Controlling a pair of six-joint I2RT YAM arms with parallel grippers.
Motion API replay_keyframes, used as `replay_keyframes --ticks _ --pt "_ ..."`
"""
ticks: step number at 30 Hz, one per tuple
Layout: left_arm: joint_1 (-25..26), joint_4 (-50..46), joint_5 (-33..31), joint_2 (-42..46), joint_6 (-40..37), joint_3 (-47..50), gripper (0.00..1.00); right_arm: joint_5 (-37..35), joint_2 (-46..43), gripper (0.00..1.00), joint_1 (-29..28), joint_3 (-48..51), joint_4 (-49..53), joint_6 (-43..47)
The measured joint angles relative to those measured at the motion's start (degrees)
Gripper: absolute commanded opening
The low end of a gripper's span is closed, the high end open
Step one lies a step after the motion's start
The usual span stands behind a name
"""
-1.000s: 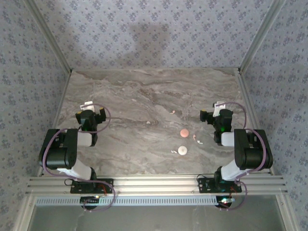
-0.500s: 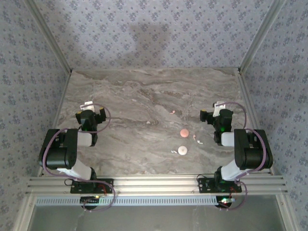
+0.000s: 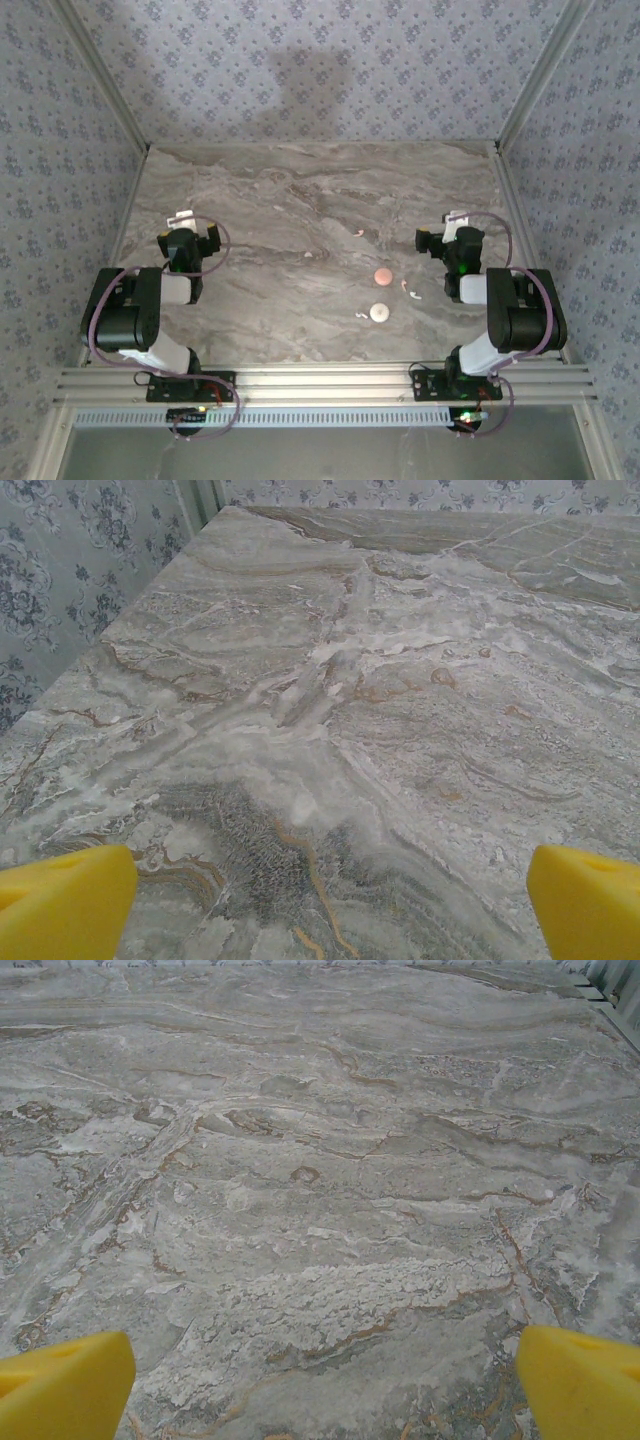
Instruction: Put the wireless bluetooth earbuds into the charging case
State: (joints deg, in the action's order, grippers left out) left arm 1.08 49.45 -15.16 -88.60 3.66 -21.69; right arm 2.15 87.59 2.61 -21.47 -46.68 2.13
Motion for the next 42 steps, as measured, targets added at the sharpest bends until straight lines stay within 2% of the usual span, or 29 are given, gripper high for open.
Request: replay_keyframes --ticks 4,6,9,14,18,21,23,26,30,36,42 --pt "0.00 -0.31 0.17 0.11 0.00 -0.02 0.96 0.07 -0.15 1.00 0.15 -0.02 0.28 -0.11" --pt "0.07 -3.72 0.17 1.27 -0.04 -0.74 0.93 0.28 -1.90 1.00 0.15 -0.63 3.82 -0.20" --pt "0.44 -14.47 0.09 4.96 0.09 -5.42 0.91 0.20 -8.20 1.00 0.15 -6.75 19.78 -2.80" --pt "2.62 -33.77 0.63 10.58 4.59 -18.95 0.84 -0.22 -13.73 1.00 -1.36 -26.77 49.18 -8.72" --pt "6.75 -46.53 2.58 11.63 7.69 -26.27 0.81 0.61 -15.30 1.00 -6.93 -34.21 68.15 -13.88" --pt "11.17 -55.43 5.40 11.28 9.64 -29.00 0.81 1.11 -15.02 1.00 -14.95 -35.23 81.68 -18.25" --pt "13.57 -59.14 7.78 10.69 10.69 -29.86 0.81 1.77 -14.60 0.95 -20.02 -35.26 88.11 -20.37" --pt "16.04 -63.25 10.78 9.40 12.02 -30.32 0.81 2.89 -13.66 0.82 -24.15 -35.26 94.18 -23.23" --pt "16.83 -66.25 13.68 8.17 13.55 -30.32 0.81 4.57 -9.88 0.72 -25.86 -35.65 96.91 -26.86" --pt "16.83 -67.06 14.75 8.00 14.05 -30.34 0.82 4.28 -1.79 0.73 -28.57 -39.78 97.74 -30.03" --pt "16.83 -68.52 14.75 7.08 14.49 -31.23 0.82 3.91 6.29 0.76 -28.63 -44.76 97.90 -30.21"
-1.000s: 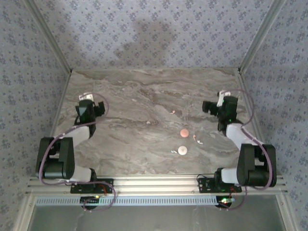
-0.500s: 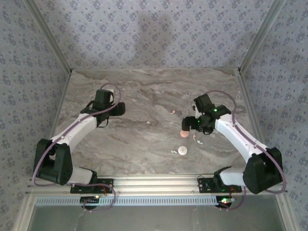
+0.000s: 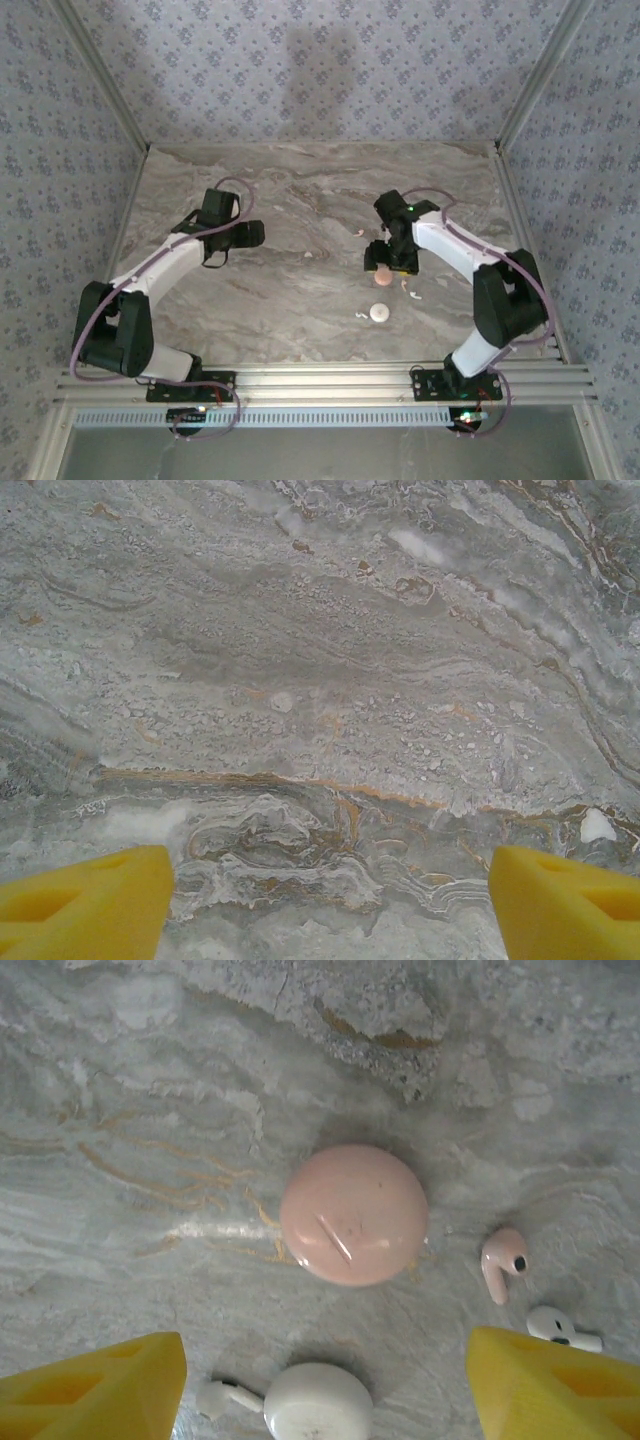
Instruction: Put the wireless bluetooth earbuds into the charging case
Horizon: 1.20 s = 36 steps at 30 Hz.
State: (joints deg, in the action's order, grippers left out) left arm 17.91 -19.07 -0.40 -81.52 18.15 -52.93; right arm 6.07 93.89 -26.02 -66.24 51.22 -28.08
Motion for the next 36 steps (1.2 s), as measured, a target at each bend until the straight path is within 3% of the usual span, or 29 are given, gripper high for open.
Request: replay_keyframes --ticks 12,17,22,26,30,36 --pt "0.00 -0.76 0.00 -1.36 1.51 -2.21 0.82 -1.36 10.60 0.75 0.00 -4.85 1.09 0.26" --pt "0.00 -0.96 -0.02 -2.64 1.88 -2.54 0.82 -1.88 12.83 0.70 0.28 -4.96 1.31 0.28" --pt "0.00 -1.46 0.00 -3.43 1.95 -2.82 0.81 -1.99 14.01 0.60 0.68 -4.96 1.22 0.48" --pt "0.00 -2.23 0.15 -3.48 2.01 -2.99 0.79 -2.01 14.01 0.52 0.76 -4.94 0.76 0.46" --pt "0.00 -3.04 1.66 -3.52 2.10 -4.39 0.74 -1.49 12.13 0.50 1.27 -2.97 -1.66 -0.09" --pt "0.37 -1.53 8.04 -1.81 0.76 -5.62 0.68 4.22 0.63 0.48 3.39 6.08 -12.52 -4.79"
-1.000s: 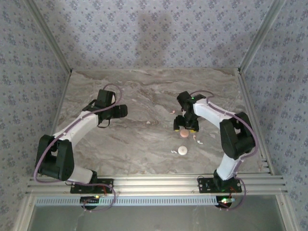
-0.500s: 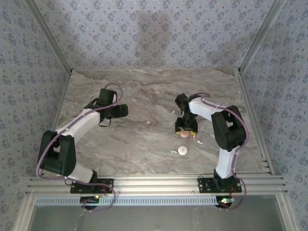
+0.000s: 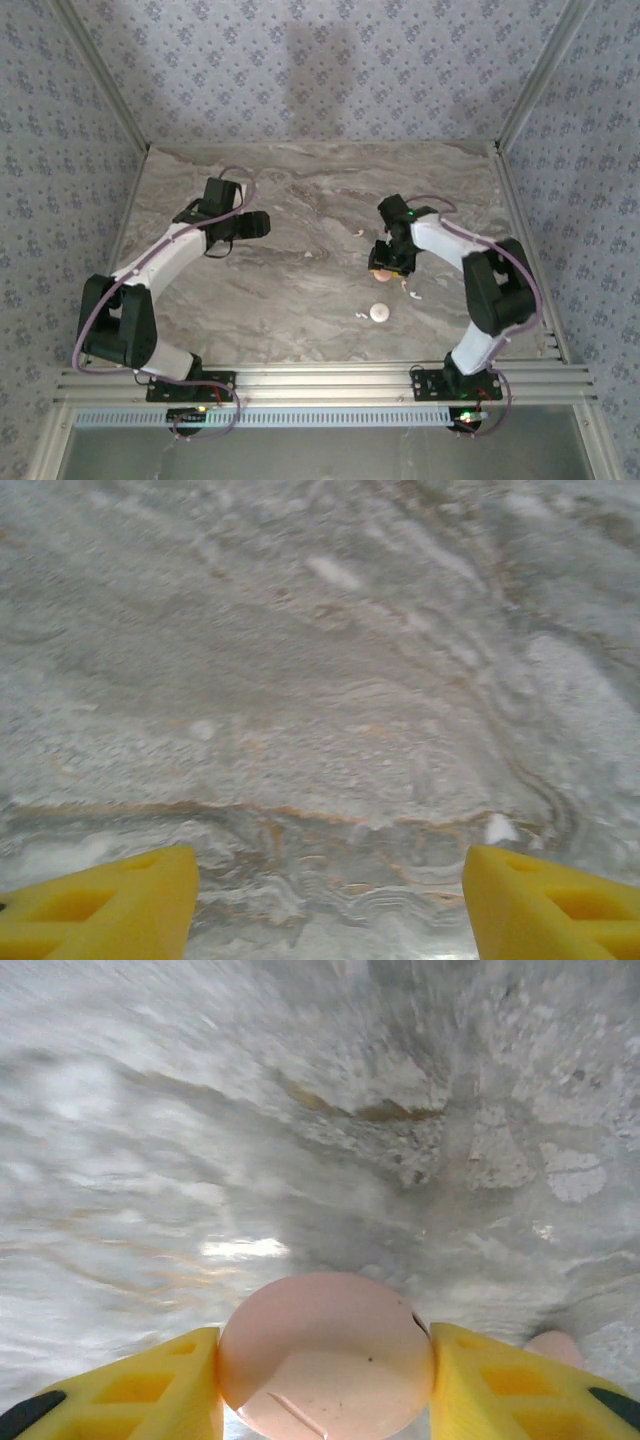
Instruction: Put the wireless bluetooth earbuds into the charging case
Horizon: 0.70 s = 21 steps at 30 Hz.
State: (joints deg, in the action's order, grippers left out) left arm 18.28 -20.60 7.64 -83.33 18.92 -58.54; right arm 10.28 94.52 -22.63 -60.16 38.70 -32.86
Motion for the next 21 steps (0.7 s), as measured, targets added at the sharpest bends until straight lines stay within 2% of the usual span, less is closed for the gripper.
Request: replay_keyframes --ticks 4,7,14,21 --pt "2.19 4.15 4.09 4.35 -2.45 0.22 0.66 5.53 -9.35 0.48 0.92 4.42 -11.82 -6.21" --pt "5.20 10.60 6.82 9.09 -5.18 1.97 0.60 9.55 -12.83 0.48 0.46 5.55 -20.39 -11.28" --pt "12.63 30.88 12.76 17.55 -14.23 15.52 0.58 15.30 -14.84 0.49 -2.47 6.03 -35.41 -20.94" --pt "17.09 36.74 14.49 17.59 -21.62 17.73 0.54 17.90 -14.99 0.49 -5.16 6.08 -46.45 -28.87"
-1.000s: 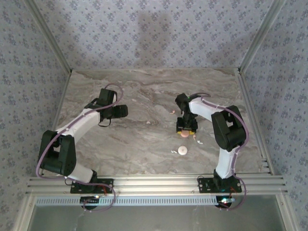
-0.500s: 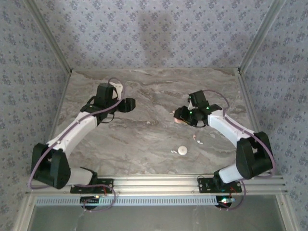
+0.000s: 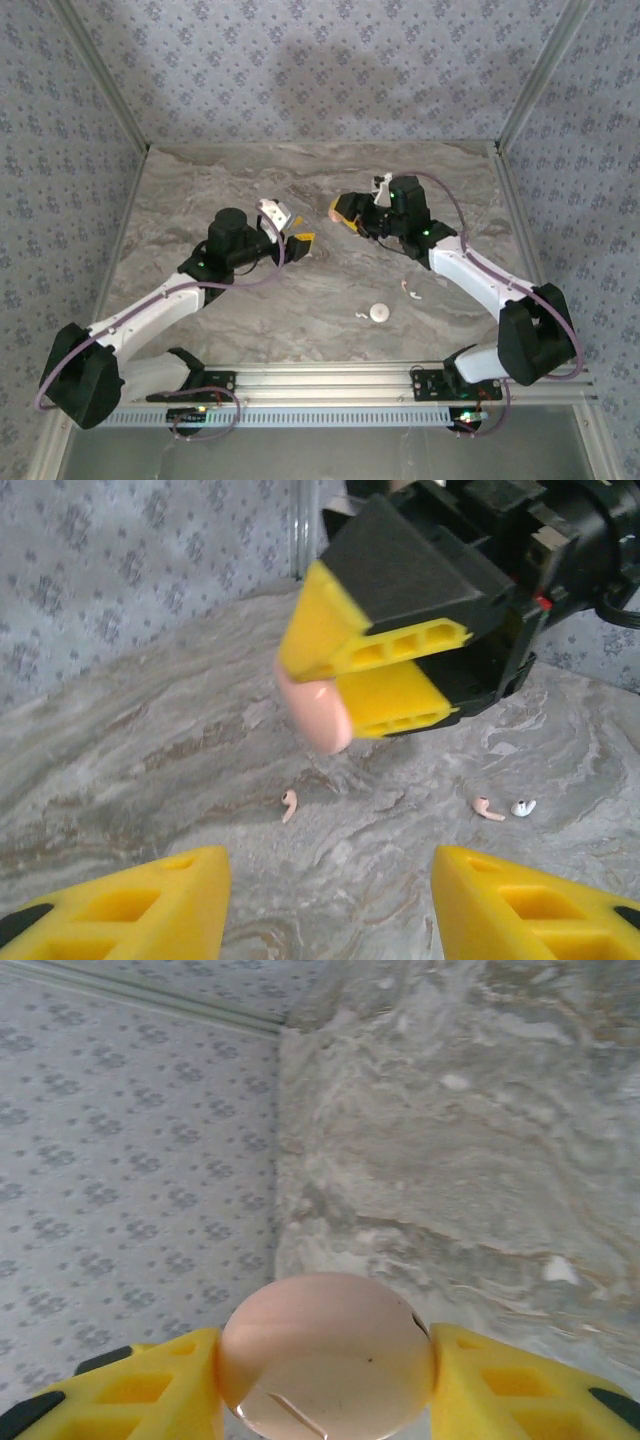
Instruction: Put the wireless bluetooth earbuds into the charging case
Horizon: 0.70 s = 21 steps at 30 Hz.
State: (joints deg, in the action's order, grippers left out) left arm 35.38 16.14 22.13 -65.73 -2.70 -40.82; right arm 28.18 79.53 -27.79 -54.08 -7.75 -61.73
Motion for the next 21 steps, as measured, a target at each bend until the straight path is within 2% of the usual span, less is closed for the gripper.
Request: replay_keyframes --ticks 5,17,21 --pt "0.83 4.22 -0.11 -1.09 -0.98 0.00 0.55 0.15 -1.22 0.50 -2.27 0.33 -3.28 -2.75" --pt "2.75 9.73 -2.01 -5.44 -0.22 -0.09 0.56 -1.42 -5.18 0.50 -7.32 2.95 -4.17 -5.40" --pt "3.17 11.02 -1.95 -5.73 0.31 -0.24 0.49 -1.92 -5.18 0.50 -8.31 2.95 -4.52 -5.57"
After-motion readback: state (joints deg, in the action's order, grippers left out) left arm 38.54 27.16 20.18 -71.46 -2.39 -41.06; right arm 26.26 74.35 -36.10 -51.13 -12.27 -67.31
